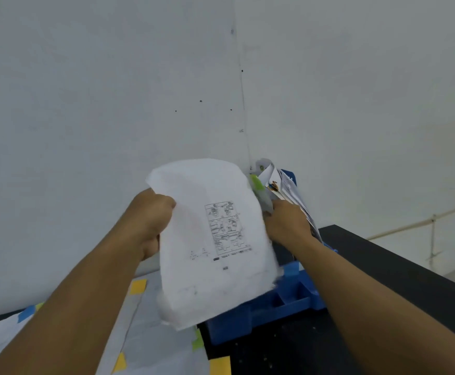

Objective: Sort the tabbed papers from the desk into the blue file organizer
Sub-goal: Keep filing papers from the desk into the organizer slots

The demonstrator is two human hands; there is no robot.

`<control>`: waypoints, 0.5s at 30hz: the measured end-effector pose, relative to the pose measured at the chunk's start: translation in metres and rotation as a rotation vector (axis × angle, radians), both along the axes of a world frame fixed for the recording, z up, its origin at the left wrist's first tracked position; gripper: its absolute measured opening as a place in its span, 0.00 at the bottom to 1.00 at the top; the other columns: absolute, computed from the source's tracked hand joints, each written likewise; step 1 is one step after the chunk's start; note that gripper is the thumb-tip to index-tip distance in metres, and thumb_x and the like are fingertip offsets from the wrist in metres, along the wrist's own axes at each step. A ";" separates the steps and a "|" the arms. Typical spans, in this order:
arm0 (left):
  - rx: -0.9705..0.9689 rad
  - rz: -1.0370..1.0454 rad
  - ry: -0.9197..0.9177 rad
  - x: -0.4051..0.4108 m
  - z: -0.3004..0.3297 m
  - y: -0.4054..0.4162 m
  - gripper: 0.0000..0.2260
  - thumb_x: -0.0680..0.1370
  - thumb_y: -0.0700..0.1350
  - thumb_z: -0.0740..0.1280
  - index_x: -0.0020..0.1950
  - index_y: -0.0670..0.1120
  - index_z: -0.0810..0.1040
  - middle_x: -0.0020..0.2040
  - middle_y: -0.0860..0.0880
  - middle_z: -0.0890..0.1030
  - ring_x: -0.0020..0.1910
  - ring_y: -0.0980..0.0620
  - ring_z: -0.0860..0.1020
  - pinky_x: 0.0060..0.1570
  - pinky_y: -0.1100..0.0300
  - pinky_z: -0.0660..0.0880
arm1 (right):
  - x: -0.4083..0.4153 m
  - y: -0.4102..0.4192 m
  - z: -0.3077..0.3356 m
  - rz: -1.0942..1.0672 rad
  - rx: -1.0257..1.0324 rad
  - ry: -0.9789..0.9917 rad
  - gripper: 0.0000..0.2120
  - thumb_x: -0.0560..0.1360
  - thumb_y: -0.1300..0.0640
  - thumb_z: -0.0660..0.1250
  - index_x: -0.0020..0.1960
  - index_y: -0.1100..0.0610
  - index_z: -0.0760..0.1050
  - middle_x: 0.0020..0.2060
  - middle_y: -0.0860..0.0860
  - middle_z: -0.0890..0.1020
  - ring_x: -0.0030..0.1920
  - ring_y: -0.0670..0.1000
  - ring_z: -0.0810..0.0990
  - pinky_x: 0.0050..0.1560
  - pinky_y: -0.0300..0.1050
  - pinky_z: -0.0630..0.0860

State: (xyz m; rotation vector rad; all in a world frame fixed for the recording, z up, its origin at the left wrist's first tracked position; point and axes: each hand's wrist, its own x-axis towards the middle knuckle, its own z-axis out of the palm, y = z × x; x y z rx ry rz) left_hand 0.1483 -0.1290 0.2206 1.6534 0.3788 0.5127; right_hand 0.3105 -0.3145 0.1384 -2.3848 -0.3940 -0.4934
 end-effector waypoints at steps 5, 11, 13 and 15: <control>-0.014 -0.026 0.026 0.005 0.007 0.009 0.10 0.80 0.32 0.58 0.57 0.43 0.74 0.45 0.43 0.80 0.42 0.43 0.80 0.37 0.53 0.75 | 0.000 -0.004 0.003 0.035 0.005 0.048 0.08 0.79 0.54 0.59 0.51 0.54 0.76 0.43 0.53 0.80 0.43 0.53 0.78 0.42 0.45 0.76; -0.020 -0.031 0.023 -0.002 0.008 0.022 0.09 0.80 0.33 0.60 0.56 0.41 0.75 0.45 0.42 0.81 0.42 0.43 0.80 0.35 0.52 0.78 | 0.004 -0.010 0.006 -0.022 0.042 0.079 0.04 0.79 0.55 0.59 0.47 0.53 0.72 0.37 0.51 0.76 0.42 0.55 0.77 0.36 0.42 0.69; -0.033 -0.034 0.011 -0.005 0.008 0.028 0.10 0.79 0.33 0.61 0.59 0.40 0.75 0.47 0.42 0.82 0.44 0.42 0.81 0.36 0.50 0.78 | 0.005 -0.011 0.006 -0.021 0.057 0.091 0.06 0.78 0.56 0.58 0.49 0.54 0.73 0.38 0.52 0.77 0.43 0.56 0.77 0.38 0.43 0.72; -0.035 -0.038 0.002 -0.008 0.009 0.032 0.11 0.79 0.34 0.61 0.60 0.39 0.75 0.50 0.41 0.82 0.46 0.41 0.81 0.40 0.49 0.76 | 0.004 -0.012 0.007 -0.018 0.072 0.093 0.08 0.78 0.55 0.58 0.53 0.54 0.75 0.41 0.53 0.78 0.45 0.56 0.78 0.42 0.46 0.76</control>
